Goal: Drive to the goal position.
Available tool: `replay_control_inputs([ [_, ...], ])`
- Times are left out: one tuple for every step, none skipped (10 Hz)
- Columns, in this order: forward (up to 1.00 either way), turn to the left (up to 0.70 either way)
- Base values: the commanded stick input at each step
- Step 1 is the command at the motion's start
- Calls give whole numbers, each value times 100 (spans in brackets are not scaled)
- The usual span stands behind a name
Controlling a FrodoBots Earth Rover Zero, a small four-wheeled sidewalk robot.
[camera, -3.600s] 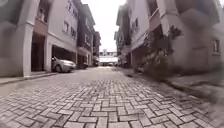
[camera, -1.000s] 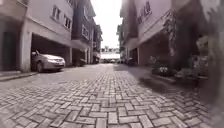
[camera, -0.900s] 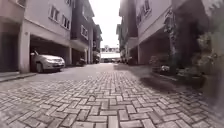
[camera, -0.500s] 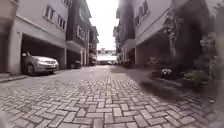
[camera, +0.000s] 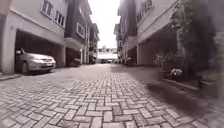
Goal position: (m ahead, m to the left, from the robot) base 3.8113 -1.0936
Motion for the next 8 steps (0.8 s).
replay_control_inputs([
  [100, 0],
  [100, 0],
  [100, 0],
  [100, 0],
  [100, 0],
  [100, -4],
  [100, -10],
  [100, -15],
])
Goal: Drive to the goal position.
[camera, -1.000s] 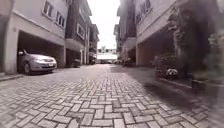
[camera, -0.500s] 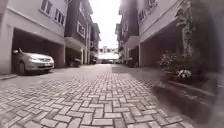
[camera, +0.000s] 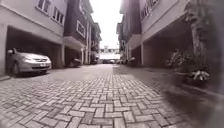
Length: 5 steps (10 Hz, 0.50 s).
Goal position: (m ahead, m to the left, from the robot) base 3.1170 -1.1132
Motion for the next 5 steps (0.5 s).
replay_control_inputs([
  [100, -21],
  [100, -27],
  [99, -31],
  [95, -29],
  [90, -28],
])
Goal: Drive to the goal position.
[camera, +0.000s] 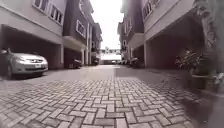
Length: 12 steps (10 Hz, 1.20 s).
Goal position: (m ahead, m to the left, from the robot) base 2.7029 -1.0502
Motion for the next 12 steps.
replay_control_inputs([
  [86, -26],
  [85, -26],
  [85, -26],
  [85, -26],
  [85, -26],
  [85, -26],
  [85, -26],
  [85, -26],
  [84, -26],
  [84, -26],
  [84, -26],
  [83, -26],
])
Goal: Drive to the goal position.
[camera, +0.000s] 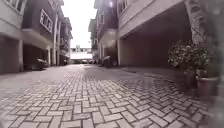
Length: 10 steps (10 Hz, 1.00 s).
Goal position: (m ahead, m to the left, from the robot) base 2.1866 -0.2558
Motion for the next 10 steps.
replay_control_inputs([
  [83, -26],
  [82, -26],
  [82, -26],
  [83, -26],
  [84, -27],
  [84, -27],
  [85, -27],
  [85, -27],
  [85, -27],
  [85, -27],
])
